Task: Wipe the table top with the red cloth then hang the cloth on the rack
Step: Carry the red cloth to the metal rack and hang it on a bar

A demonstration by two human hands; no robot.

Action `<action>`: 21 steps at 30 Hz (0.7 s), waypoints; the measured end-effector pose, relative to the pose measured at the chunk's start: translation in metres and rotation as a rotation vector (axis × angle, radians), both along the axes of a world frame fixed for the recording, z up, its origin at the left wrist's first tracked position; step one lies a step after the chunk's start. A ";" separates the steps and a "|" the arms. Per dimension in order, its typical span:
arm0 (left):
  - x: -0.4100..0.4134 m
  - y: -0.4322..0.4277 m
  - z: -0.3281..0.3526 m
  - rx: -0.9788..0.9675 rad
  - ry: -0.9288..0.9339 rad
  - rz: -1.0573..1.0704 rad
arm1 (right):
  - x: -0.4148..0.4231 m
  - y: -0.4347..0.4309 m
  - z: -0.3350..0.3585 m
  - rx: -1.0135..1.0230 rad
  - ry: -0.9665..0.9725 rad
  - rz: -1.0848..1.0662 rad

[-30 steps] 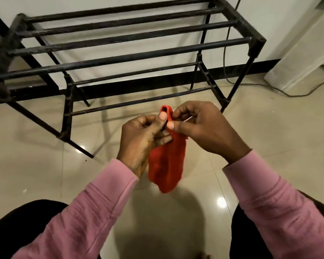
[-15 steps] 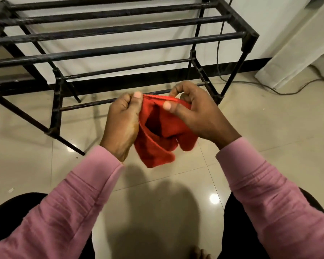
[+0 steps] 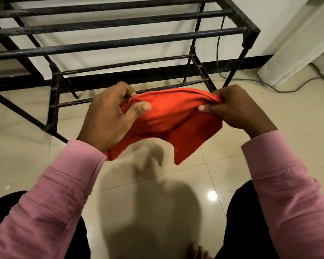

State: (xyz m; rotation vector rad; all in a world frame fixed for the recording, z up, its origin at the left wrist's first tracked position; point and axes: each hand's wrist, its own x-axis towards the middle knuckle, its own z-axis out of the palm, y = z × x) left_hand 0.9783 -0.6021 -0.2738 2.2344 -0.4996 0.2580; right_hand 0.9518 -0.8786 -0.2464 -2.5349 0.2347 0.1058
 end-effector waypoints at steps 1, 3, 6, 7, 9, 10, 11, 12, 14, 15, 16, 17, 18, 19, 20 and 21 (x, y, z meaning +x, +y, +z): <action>0.000 0.002 0.001 0.125 -0.011 -0.053 | 0.000 -0.002 0.000 -0.016 -0.023 -0.022; 0.003 0.006 0.002 0.338 -0.017 -0.118 | 0.001 -0.004 0.000 -0.049 -0.049 -0.052; 0.009 0.015 0.003 0.469 -0.025 -0.056 | 0.003 -0.004 0.002 -0.077 -0.112 -0.087; 0.009 0.019 0.003 0.492 -0.020 -0.028 | 0.004 -0.005 0.004 -0.078 -0.152 -0.104; 0.010 0.024 0.003 0.514 -0.002 0.017 | 0.005 -0.004 0.006 -0.057 -0.232 -0.131; 0.010 0.026 0.002 0.519 0.010 0.036 | 0.005 -0.003 0.007 -0.045 -0.262 -0.142; 0.010 0.027 0.002 0.524 0.020 0.055 | 0.005 -0.002 0.008 -0.040 -0.285 -0.158; 0.010 0.028 0.003 0.531 0.026 0.072 | 0.005 -0.001 0.009 -0.038 -0.306 -0.180; 0.011 0.029 0.006 0.537 0.033 0.114 | 0.005 0.000 0.013 -0.039 -0.365 -0.231; 0.012 0.030 0.008 0.538 0.030 0.143 | 0.005 0.000 0.015 -0.044 -0.396 -0.261; 0.013 0.031 0.010 0.543 0.020 0.176 | 0.005 0.000 0.017 -0.056 -0.423 -0.291; 0.013 0.033 0.012 0.556 0.007 0.217 | 0.005 0.000 0.018 -0.073 -0.442 -0.321; 0.013 0.035 0.013 0.576 -0.001 0.270 | 0.005 0.000 0.019 -0.088 -0.458 -0.352; 0.013 0.037 0.014 0.599 -0.004 0.329 | 0.005 -0.001 0.020 -0.092 -0.466 -0.381; 0.013 0.040 0.014 0.619 0.008 0.387 | 0.005 -0.002 0.020 -0.089 -0.465 -0.404; 0.012 0.043 0.014 0.626 0.029 0.440 | 0.006 -0.003 0.020 -0.076 -0.457 -0.410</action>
